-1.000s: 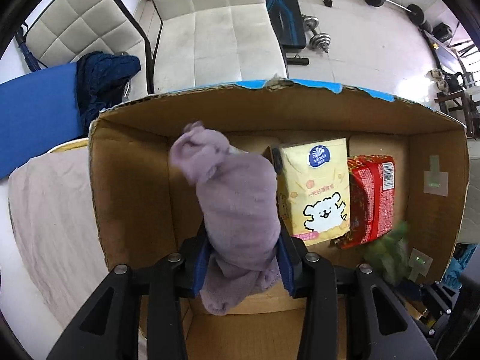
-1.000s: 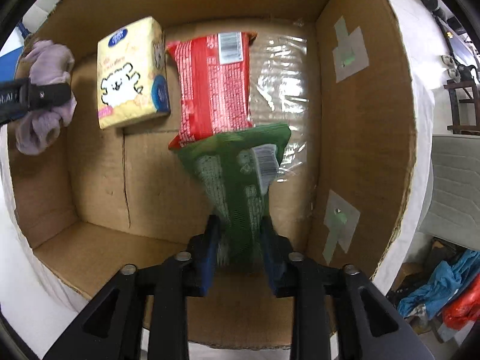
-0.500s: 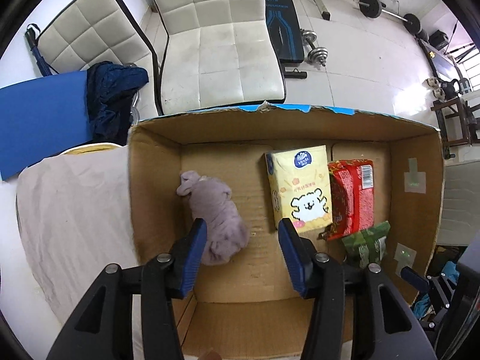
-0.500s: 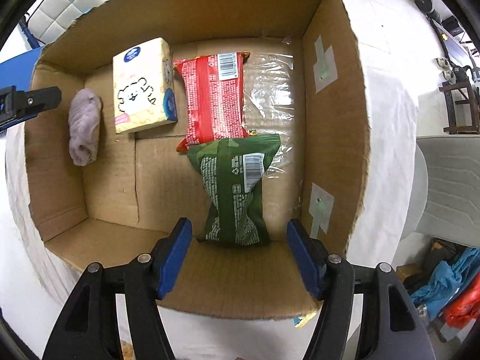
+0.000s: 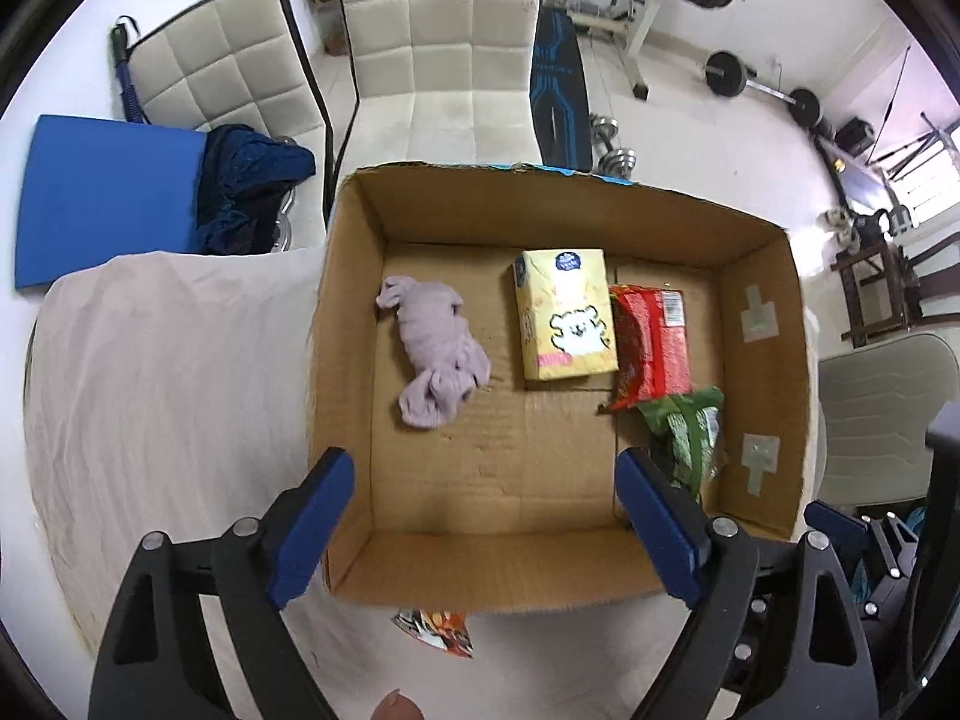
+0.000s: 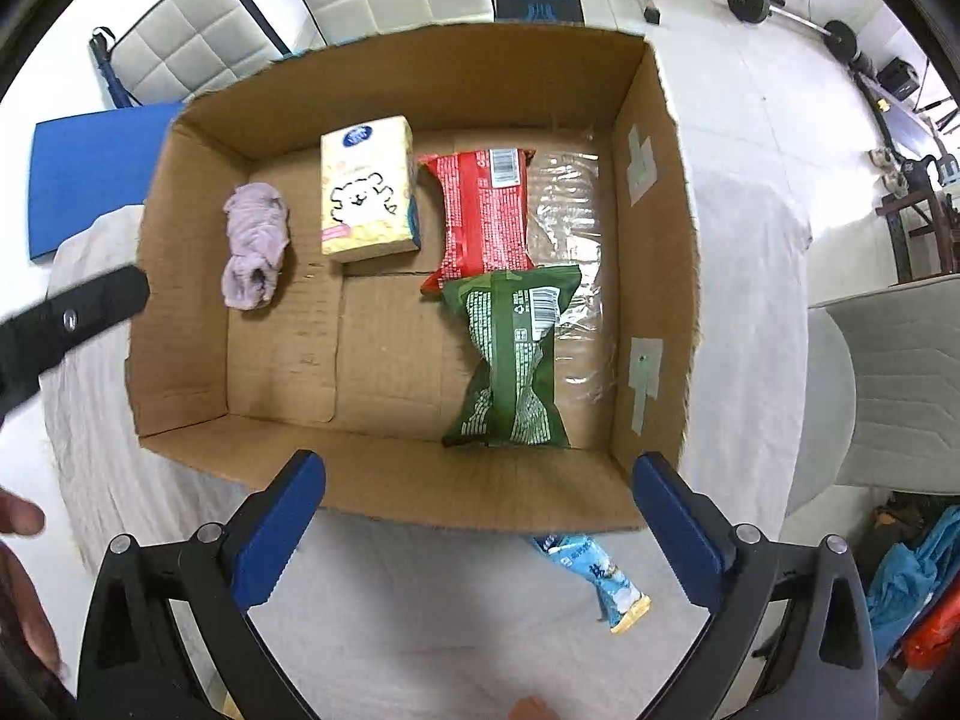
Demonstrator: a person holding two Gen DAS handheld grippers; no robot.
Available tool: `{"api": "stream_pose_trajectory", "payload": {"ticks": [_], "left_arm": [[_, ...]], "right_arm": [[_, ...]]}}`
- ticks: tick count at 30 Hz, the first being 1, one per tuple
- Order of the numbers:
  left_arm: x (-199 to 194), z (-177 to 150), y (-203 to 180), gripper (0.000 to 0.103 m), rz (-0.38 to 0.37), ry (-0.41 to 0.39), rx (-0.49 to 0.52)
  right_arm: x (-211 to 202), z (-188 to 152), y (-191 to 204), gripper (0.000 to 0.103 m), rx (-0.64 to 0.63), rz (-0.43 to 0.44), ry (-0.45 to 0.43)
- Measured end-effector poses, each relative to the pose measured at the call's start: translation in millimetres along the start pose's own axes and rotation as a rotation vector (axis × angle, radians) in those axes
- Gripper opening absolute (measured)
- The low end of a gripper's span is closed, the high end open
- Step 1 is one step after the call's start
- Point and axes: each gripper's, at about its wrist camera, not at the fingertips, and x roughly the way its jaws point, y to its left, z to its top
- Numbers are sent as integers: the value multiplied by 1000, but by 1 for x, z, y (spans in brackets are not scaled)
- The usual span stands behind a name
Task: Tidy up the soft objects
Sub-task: 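Withdraw both tools from the box toward the remaining items, then grasp the orange snack bag with the left tool while the right tool grasps the blue pouch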
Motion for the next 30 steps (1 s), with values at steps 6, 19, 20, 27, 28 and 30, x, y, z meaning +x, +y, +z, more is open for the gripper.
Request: {"api": "stream_pose_trajectory", "payload": {"ticks": [6,19,20,27,28,30], "left_arm": [[-35,-33,-2,93,26,-96,10],[-103,-88,-10,101,48,-287,18],[-107,-91,-11,102,50,-296,17],[-128,-104,-10,102,34,-364,1],[-129,-105,-9,102,33,-366,5],[-129,-109,-9,102,49,-373,11]], "right_arm": [[-31,-23,4,103,2,-18,-93],[-110,-77,19,103,-24,-12,-270],[-112,-80,20,103,-27,-11,-273],[-128,-97,20,103,-34,-1,-302],[-129,-99,19,103,-33,3,-304],[-127,-103,13,103,-33,-1,-300]]}}
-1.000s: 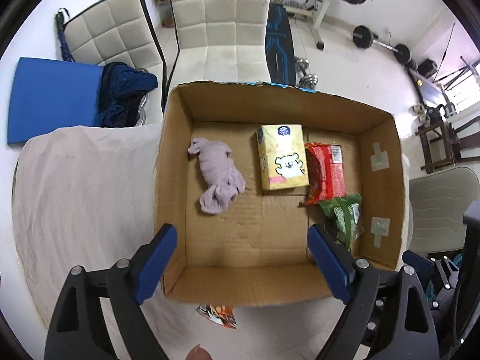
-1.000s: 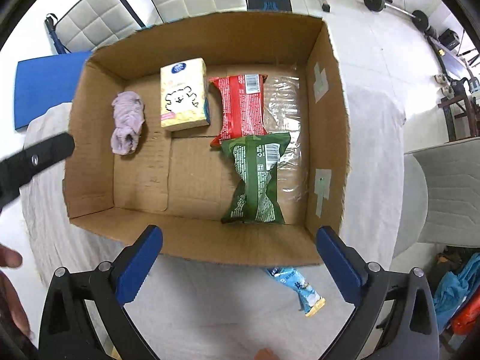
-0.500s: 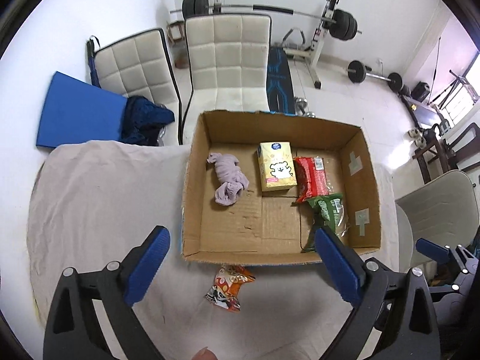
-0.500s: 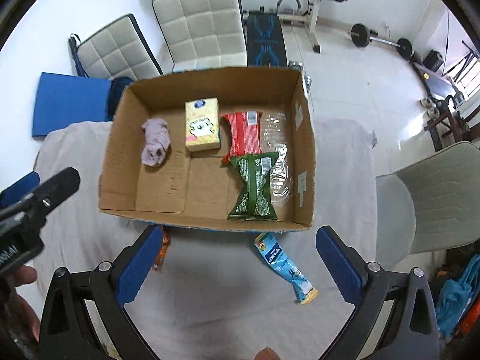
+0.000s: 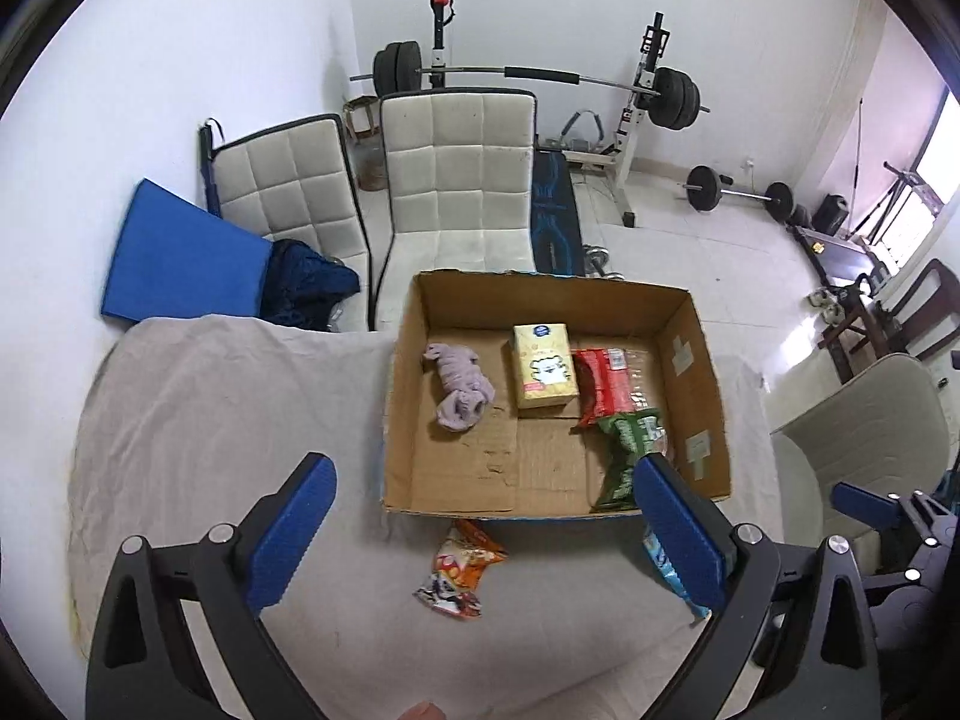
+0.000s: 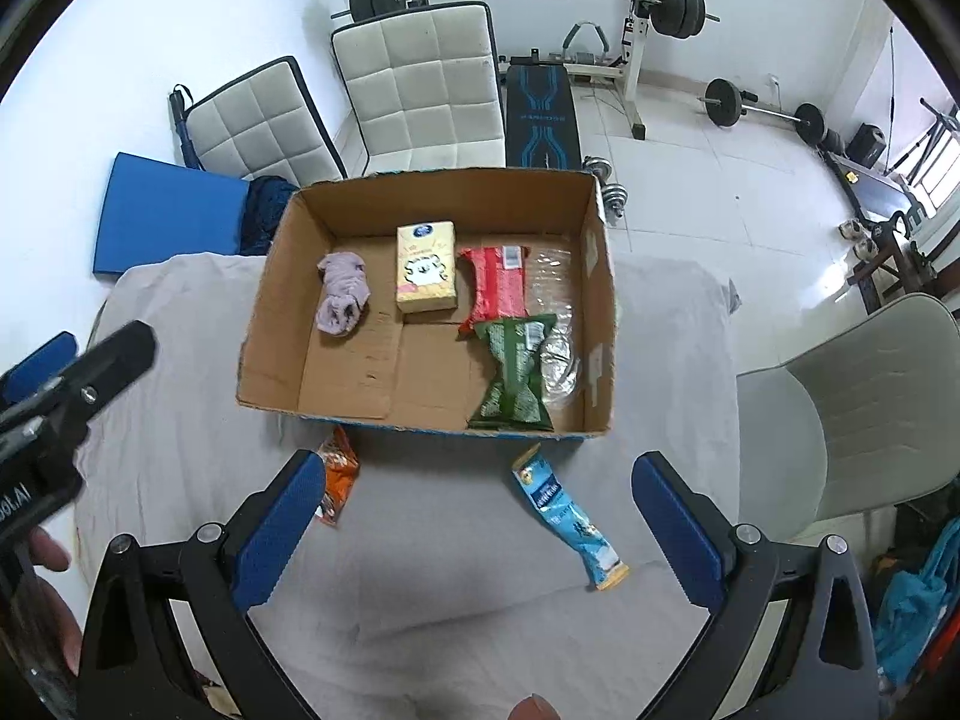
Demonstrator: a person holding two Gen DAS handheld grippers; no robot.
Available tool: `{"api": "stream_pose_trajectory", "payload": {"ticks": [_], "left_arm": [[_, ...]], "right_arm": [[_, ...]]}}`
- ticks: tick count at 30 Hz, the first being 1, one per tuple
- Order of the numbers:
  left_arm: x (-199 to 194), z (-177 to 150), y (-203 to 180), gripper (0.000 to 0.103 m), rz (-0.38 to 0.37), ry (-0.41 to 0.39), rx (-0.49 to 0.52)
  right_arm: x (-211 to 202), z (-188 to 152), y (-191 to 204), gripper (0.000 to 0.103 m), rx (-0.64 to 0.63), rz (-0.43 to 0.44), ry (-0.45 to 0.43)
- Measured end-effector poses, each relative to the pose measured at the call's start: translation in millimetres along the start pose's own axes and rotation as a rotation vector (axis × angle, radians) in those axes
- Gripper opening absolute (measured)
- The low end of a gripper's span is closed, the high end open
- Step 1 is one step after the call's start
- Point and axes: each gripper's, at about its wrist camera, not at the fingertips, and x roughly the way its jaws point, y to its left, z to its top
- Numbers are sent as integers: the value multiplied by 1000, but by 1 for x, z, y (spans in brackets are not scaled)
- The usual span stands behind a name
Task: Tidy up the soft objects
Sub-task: 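Grasp the orange snack bag with the left tool while the right tool grasps the blue pouch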
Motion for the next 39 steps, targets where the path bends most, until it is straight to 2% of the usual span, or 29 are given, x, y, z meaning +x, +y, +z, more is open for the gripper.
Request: {"api": "stream_pose_trajectory", "payload": {"ticks": [3,5,10,13,17,21,24,26,28,29,31,33,37,39], "left_arm": [[5,-11,2,102,24,8,24],[15,-21,5,102,38,37,30],[70,-58,16,102,83,178,33],[122,-83,24,102,83,327,21],[178,-111,24,102,86,472,22],[214,-126,23,102,61,559,22],[231,-128,20,102,55,585,41],[239,-128,18,97,50,590,51],[248,-130,14,79,44,615,64],[250,-131,13,74,42,625,66],[257,-136,11,57,33,656,69],[258,-142,8,49,29,670,66],[253,-154,0,48,10,681,69],[249,-161,-4,48,2,695,69]], "right_arm": [[14,-11,-16,103,1,-28,33],[35,-21,-32,103,7,-37,92],[95,-49,-61,103,-3,-72,236],[132,-66,-73,103,-6,-68,313],[176,-81,-83,103,-1,-72,386],[208,-89,-89,103,15,-73,428],[228,-94,-93,103,21,-75,447],[239,-96,-94,103,31,-66,454],[247,-98,-95,103,47,-46,458],[249,-99,-96,101,60,-48,461],[255,-103,-99,76,108,-36,487],[258,-109,-102,70,169,-25,537],[250,-121,-100,70,276,157,596],[242,-120,-98,74,263,165,573]]}}
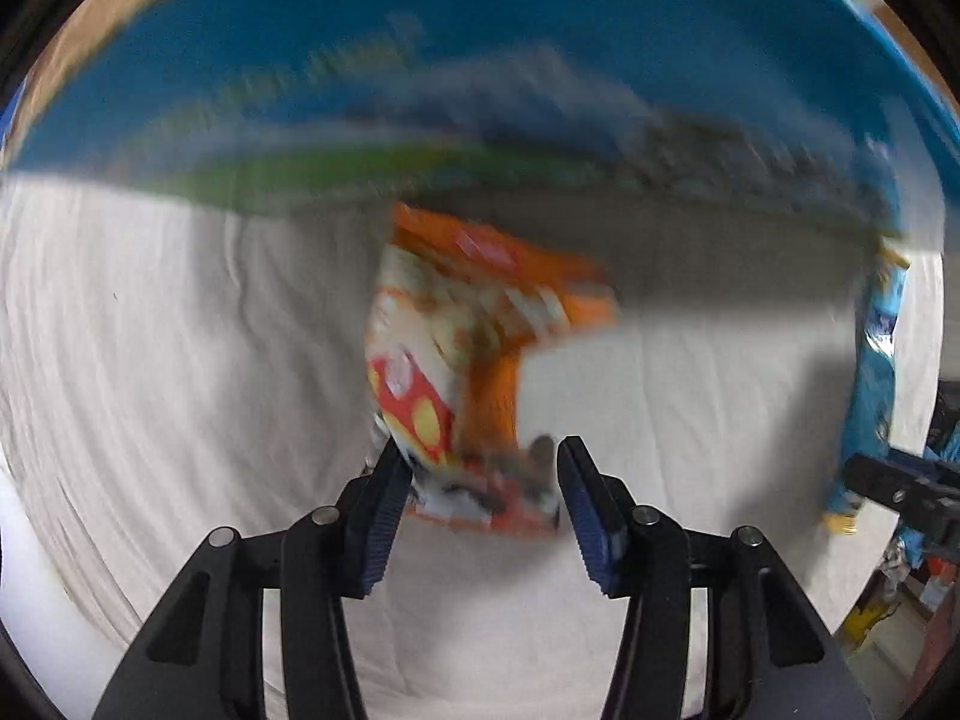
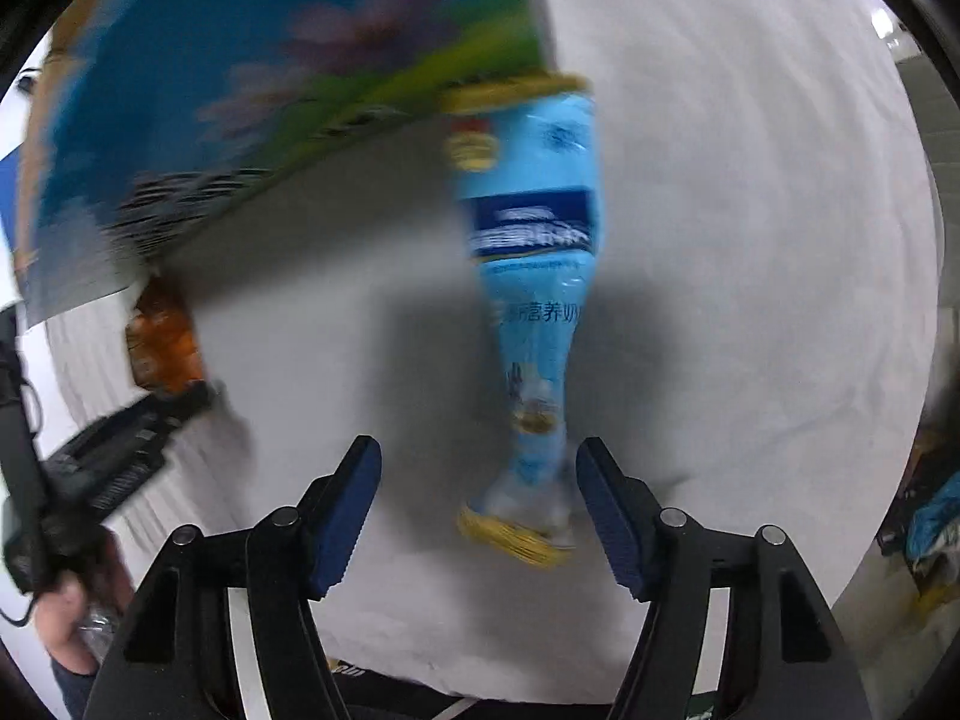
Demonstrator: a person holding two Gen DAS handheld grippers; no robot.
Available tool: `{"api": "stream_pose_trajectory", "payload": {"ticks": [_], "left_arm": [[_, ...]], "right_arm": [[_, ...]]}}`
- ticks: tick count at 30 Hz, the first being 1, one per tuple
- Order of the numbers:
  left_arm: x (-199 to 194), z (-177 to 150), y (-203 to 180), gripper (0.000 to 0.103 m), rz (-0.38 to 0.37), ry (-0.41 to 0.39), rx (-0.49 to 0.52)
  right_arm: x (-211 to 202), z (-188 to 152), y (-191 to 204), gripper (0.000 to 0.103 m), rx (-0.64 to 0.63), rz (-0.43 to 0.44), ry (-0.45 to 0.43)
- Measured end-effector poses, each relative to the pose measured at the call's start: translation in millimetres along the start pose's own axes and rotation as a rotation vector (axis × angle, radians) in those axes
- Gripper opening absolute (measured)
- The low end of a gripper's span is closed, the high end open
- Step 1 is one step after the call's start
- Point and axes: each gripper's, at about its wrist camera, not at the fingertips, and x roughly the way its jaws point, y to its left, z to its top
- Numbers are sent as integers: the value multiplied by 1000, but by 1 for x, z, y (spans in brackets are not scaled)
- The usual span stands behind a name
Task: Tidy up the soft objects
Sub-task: 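Grasp the orange snack bag with the left tool while the right tool grasps the blue pouch, then carry the orange bag and blue pouch into the box and release both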
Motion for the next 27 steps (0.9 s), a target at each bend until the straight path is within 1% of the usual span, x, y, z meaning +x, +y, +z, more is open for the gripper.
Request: {"api": "stream_pose_trajectory", "payload": {"ticks": [1,3,4,8,9,10,11,12,13,14,15,16,18,23,27], "left_arm": [[0,-4,-1,48,-2,1,1],[4,-9,-4,48,-13,5,-9],[6,-10,-4,48,-13,6,-15],[15,-14,0,48,-21,7,-64],[16,-15,1,48,-24,5,-72],[16,-16,2,48,-26,1,-77],[18,-15,8,48,-29,-3,-82],[18,-12,8,44,-26,-7,-86],[16,-10,8,42,-22,-21,-95],[13,-12,9,41,-25,-32,-100],[10,-8,16,37,-25,-39,-102],[7,-10,18,34,-22,-46,-105],[1,-18,17,32,-23,-68,-108],[-16,-42,13,31,-46,-97,-110],[-30,-60,10,31,-64,-125,-107]], "right_arm": [[-7,-2,1,78,-18,-25,-32],[-8,-2,3,79,-35,-95,-68],[-7,4,4,79,-29,-132,-76],[10,14,-5,78,26,-124,-48],[15,14,-6,69,35,-119,-47],[19,12,-6,48,40,-116,-46],[23,10,-5,43,41,-127,-39],[24,7,-3,29,42,-143,-47],[28,2,3,16,42,-140,-57],[30,0,6,15,41,-144,-50],[35,-6,10,15,37,-151,-42],[39,-12,14,14,24,-152,-37],[43,-22,19,14,2,-157,-35],[44,-51,46,13,-70,-140,-31],[36,-66,56,13,-117,-108,-41]]}}
